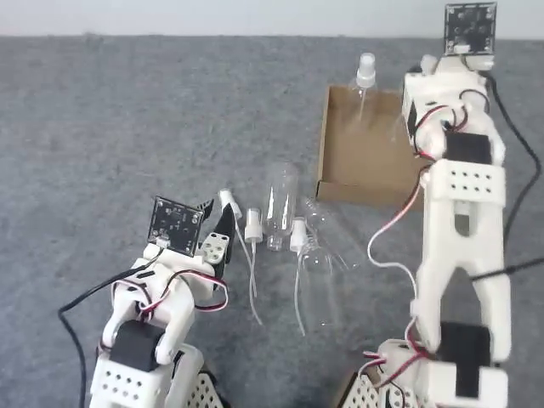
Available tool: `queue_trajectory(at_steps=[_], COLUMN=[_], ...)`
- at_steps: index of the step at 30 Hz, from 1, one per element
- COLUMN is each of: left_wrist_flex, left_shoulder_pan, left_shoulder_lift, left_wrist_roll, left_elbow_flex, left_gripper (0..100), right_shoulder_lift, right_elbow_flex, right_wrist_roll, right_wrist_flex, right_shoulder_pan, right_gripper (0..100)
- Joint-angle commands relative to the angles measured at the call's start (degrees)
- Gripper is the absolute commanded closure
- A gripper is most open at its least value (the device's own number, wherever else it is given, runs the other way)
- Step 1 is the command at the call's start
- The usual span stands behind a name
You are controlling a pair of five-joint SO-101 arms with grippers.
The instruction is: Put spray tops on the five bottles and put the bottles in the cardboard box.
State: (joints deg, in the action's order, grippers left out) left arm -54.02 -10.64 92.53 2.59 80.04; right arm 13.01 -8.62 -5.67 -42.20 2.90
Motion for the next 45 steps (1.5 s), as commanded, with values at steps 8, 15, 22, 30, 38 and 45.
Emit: queue_trajectory(at_steps=[8,15,22,30,38,45], left_wrist_flex=[1.93,3.96,3.52,3.87,4.04,4.04], left_shoulder_pan=[0.35,0.35,10.46,19.34,18.99,18.99], left_shoulder_lift=[1.05,1.14,1.14,1.14,1.14,1.14], left_wrist_roll=[-0.35,-0.53,-0.70,-2.11,-2.64,-2.64], left_elbow_flex=[-0.75,-0.75,-0.22,5.58,6.81,6.90], left_gripper=[93,93,93,92,92,92], right_shoulder_lift=[28.26,52.18,70.46,72.48,45.23,22.55], right_elbow_flex=[-25.32,-45.54,-53.71,-53.71,-39.56,-25.93], right_wrist_roll=[0.79,0.44,0.26,-8.00,-14.42,-11.08], right_wrist_flex=[-10.42,-12.44,-24.57,-30.55,-34.68,-37.67], right_shoulder_pan=[-0.66,-0.13,-0.40,0.40,-8.84,-28.62], right_gripper=[70.8,70.9,70.7,70.9,70.8,70.7])
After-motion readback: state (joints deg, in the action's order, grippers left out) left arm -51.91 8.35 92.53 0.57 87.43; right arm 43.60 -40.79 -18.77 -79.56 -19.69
